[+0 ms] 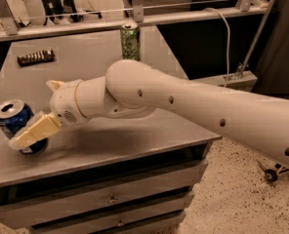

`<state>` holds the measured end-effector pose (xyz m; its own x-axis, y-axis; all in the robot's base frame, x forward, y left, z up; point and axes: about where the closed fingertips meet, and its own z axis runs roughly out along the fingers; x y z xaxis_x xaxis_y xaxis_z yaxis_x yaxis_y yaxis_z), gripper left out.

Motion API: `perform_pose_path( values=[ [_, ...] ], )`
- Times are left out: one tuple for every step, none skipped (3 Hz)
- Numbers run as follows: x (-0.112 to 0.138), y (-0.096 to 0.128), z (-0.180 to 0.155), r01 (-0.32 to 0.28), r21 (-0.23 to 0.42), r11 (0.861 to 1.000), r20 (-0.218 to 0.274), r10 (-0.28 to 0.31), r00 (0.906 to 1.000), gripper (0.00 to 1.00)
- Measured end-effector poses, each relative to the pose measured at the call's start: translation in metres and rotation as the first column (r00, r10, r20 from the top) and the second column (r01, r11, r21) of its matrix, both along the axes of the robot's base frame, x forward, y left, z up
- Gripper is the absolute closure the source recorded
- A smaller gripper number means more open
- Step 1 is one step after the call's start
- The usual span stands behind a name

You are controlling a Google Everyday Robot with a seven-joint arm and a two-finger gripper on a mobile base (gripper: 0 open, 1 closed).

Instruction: Knock pepsi can over

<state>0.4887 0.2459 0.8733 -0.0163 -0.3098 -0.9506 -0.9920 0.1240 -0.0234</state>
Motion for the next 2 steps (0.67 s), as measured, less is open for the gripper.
perform_pose_path(
  values=[
    [0.005,0.008,0.003,0.023,0.029,0.999,-0.009,-0.023,0.9997,0.0],
    [0.028,0.002,0.006,0.122,0.043,0.992,-0.025,-0.121,0.9923,0.0]
  ],
)
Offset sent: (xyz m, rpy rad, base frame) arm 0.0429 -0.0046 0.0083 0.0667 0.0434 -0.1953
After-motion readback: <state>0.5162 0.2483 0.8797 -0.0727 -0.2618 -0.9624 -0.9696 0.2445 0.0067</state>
